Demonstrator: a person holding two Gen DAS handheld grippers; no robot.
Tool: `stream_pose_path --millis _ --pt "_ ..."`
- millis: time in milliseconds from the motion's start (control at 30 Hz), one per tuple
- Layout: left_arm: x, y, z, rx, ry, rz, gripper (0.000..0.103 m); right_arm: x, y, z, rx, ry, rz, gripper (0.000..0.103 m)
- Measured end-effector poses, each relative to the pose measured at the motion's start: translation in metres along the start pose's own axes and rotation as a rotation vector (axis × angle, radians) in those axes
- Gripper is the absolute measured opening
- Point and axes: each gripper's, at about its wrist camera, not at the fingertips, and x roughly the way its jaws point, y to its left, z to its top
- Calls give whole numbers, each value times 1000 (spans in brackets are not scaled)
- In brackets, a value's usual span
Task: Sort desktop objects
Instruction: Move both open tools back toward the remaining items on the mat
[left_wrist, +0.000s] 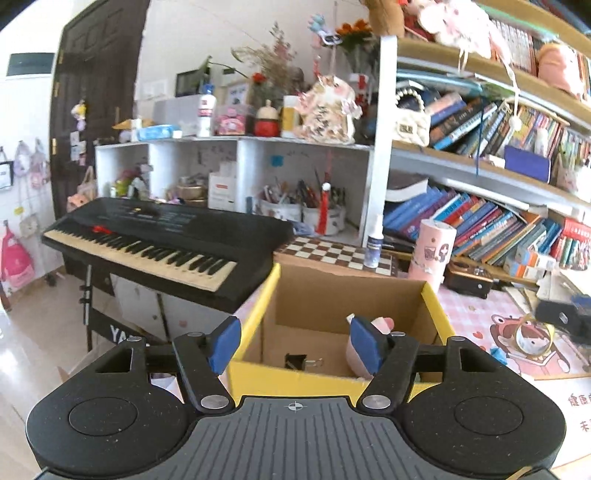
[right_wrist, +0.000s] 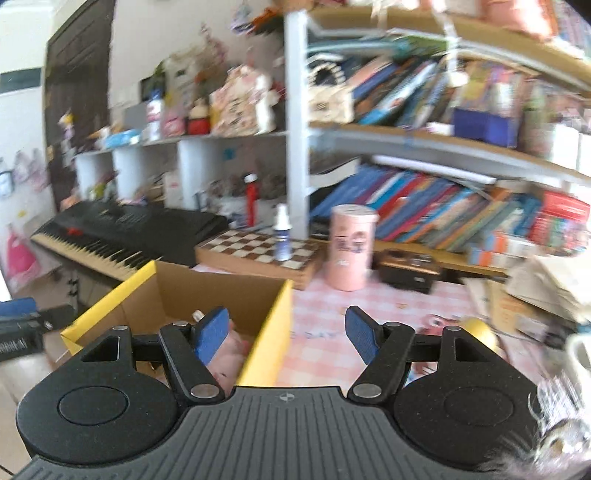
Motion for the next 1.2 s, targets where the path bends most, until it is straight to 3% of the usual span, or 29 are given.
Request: stream_pose_path --millis 300,467,800,1200 --pt "-52 17 -27 -40 3 -2 68 -69 10 -49 45 15 -65 67" --pt "-70 17 -58 -103 106 -56 69 -96 30 -77 28 29 -50 67" --pt "-111 2 -100 25 148 -90 69 -145 60 -136 -36 123 -44 67" --pt "-119 -27 -114 108 194 -184 69 -165 53 -158 6 213 -75 68"
